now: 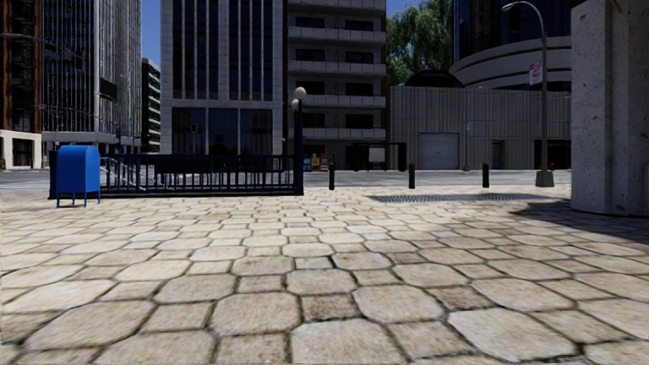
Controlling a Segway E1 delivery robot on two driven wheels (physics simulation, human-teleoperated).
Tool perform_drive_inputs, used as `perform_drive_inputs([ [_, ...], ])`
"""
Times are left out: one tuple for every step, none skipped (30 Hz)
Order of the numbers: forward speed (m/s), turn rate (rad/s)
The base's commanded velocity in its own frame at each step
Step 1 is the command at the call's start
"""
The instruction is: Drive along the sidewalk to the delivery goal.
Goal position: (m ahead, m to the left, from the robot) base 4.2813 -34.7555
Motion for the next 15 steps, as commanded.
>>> perform_drive_inputs([
  [2.0, 0.0],
  [2.0, 0.0],
  [2.0, 0.0],
  [2.0, -0.01],
  [2.0, -0.09],
  [2.0, -0.19],
  [2.0, -0.22],
  [2.0, -0.22],
  [2.0, -0.23],
  [2.0, -0.23],
  [2.0, -0.23],
  [2.0, -0.23],
  [2.0, -0.23],
  [2.0, -0.23],
  [2.0, -0.23],
])
